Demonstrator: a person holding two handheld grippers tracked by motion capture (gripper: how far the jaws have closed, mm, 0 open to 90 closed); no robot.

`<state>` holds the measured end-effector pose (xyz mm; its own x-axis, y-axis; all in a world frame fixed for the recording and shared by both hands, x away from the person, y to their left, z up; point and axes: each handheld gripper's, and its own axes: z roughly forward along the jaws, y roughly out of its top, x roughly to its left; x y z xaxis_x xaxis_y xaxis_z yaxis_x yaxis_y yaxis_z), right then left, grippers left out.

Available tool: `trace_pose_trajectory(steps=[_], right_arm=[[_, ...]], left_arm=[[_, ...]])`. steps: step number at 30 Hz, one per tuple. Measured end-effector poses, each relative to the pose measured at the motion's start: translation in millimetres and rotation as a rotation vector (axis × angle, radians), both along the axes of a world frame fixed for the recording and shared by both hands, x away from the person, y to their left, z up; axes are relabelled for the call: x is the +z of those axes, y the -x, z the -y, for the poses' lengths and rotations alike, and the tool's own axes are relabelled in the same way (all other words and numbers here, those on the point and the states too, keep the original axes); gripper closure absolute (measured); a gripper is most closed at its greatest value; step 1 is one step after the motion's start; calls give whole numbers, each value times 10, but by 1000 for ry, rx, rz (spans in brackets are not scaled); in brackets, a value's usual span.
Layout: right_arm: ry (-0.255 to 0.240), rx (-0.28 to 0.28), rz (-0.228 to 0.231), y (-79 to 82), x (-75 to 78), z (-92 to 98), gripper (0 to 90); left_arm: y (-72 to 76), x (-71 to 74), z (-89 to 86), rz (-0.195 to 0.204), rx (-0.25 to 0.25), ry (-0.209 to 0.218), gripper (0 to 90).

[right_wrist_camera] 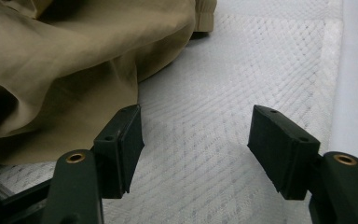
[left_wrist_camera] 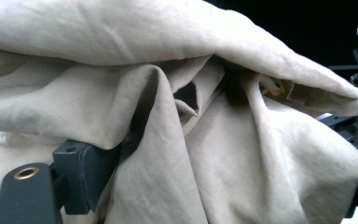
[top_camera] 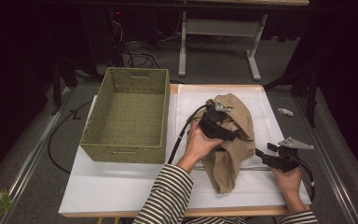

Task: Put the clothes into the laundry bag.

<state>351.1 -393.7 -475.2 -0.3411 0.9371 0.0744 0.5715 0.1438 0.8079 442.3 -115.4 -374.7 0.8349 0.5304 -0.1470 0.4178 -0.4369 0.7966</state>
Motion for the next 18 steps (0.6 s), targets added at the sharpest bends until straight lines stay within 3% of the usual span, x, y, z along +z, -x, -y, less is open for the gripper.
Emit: trace_pose_trajectory(steps=[4,8,11,13,15,18], right_arm=[[0,-1,-1,-1,-1,-1,355],[0,-2,0,-2,-1,-1,355],[-3,-5,-2,-2,-1,-3,355],[-4,-5,-4,-1,0,-3,355],[-4,-5,-4,0,0,-3,355],[-9,-7,-6,2,1,-2,354]], left_arm=[[11,-19,65,7,9,-28,131],[-22,-48,154,-10,18,-41,114],[-36,-46,234,-12,43,-59,106],[-65,-65,290,5,73,-94,95],[-121,-109,329,-25,82,-104,89],[-131,-126,381,-26,90,-104,84]])
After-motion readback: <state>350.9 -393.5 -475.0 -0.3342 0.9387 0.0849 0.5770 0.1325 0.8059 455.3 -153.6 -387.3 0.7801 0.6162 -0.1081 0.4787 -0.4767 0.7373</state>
